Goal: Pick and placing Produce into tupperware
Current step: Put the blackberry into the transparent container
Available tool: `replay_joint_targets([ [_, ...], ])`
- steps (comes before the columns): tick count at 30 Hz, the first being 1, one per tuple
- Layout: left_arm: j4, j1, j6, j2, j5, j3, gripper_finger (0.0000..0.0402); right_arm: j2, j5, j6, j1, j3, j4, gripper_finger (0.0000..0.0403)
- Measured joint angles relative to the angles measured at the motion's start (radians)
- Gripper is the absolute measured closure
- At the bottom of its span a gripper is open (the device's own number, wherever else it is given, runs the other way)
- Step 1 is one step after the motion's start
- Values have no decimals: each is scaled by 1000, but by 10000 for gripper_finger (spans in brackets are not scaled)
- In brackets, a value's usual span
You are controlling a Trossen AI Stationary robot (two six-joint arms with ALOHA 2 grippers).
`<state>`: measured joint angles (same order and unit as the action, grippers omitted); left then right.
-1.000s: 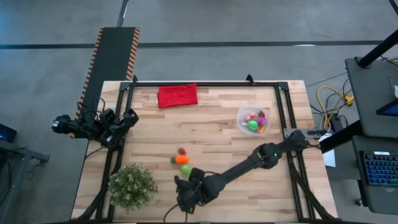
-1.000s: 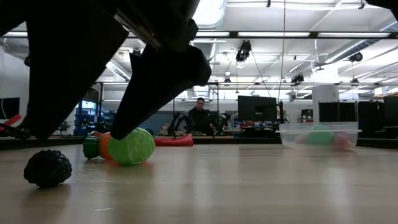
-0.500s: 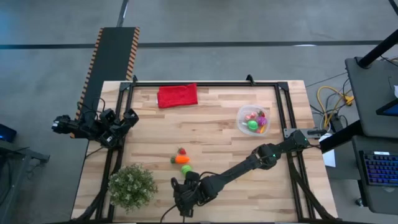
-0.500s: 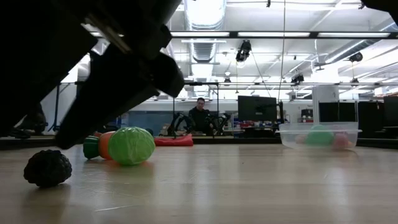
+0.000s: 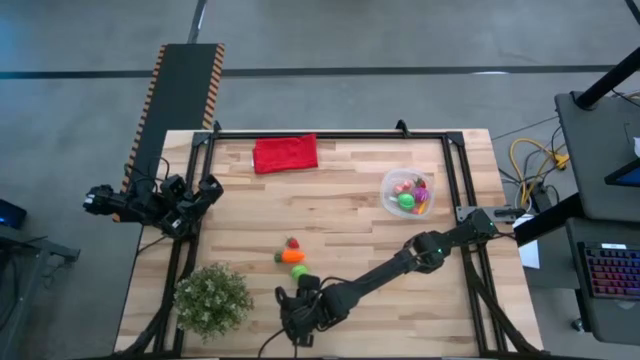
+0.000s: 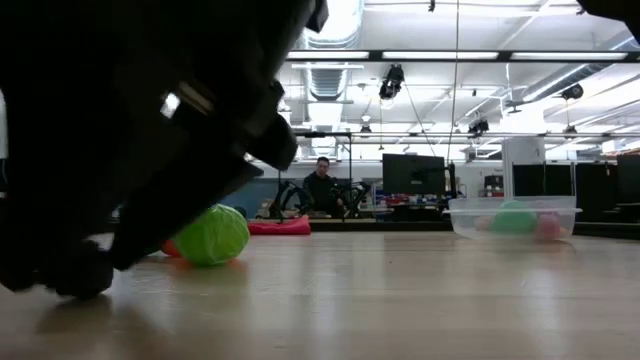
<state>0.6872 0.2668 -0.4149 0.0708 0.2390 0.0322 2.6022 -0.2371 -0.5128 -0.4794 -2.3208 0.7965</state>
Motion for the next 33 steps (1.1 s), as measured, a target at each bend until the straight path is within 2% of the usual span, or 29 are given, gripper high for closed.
replay_joint_targets([
  [11, -1, 0, 0, 1, 0, 0, 210, 0, -32, -2, 1, 47, -46, 207],
  [26, -1, 0, 0, 1, 0, 0, 210, 0, -57, 1, 7, 54, -49, 294],
  [33, -1, 0, 0, 1, 0, 0, 210, -5, -55, -7, 7, 55, -47, 282],
])
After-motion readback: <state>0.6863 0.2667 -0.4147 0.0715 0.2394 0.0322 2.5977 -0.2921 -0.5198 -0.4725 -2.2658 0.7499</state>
